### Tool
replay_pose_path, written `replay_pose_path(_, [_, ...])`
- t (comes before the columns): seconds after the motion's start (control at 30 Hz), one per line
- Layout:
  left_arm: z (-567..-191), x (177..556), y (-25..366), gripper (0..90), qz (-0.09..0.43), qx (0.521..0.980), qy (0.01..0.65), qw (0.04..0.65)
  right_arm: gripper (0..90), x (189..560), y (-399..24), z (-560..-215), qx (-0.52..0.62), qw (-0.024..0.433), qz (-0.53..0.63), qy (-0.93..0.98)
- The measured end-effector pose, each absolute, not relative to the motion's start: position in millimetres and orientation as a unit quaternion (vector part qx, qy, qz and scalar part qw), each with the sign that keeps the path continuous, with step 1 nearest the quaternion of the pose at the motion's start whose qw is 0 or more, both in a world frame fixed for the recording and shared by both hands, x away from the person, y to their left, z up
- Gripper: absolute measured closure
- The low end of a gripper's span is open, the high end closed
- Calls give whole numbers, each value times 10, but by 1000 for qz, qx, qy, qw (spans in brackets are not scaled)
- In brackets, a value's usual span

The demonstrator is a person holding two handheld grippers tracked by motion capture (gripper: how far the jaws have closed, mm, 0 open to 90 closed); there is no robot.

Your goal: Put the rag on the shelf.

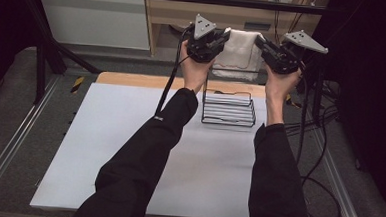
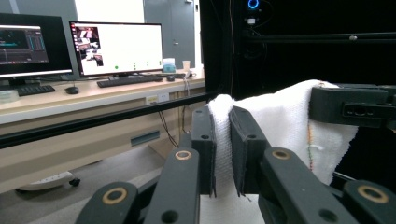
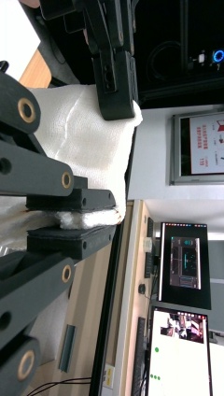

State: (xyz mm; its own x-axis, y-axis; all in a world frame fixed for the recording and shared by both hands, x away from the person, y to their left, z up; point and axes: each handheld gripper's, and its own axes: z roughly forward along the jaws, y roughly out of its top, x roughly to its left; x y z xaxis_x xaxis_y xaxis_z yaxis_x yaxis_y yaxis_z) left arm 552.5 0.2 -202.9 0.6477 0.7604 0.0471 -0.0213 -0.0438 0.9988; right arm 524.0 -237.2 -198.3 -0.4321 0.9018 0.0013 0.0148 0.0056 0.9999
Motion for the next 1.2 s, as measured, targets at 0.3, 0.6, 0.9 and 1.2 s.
replay_pose_path(0.3, [-2185, 5468, 9, 806, 294, 668, 281, 624, 822, 5194, -2392, -2117, 386, 367, 587, 610])
replay_pose_path(0.6, [-2235, 5383, 19, 805, 284, 676, 271, 623, 821, 5107, -2431, -2197, 383, 363, 587, 614])
replay_pose_path(0.9, [-2291, 5290, 56, 802, 274, 685, 262, 622, 818, 5016, -2442, -2230, 378, 359, 588, 618])
replay_pose_path(1.2, [-2300, 5183, 103, 802, 263, 696, 254, 618, 806, 4896, -2465, -2269, 367, 354, 592, 624])
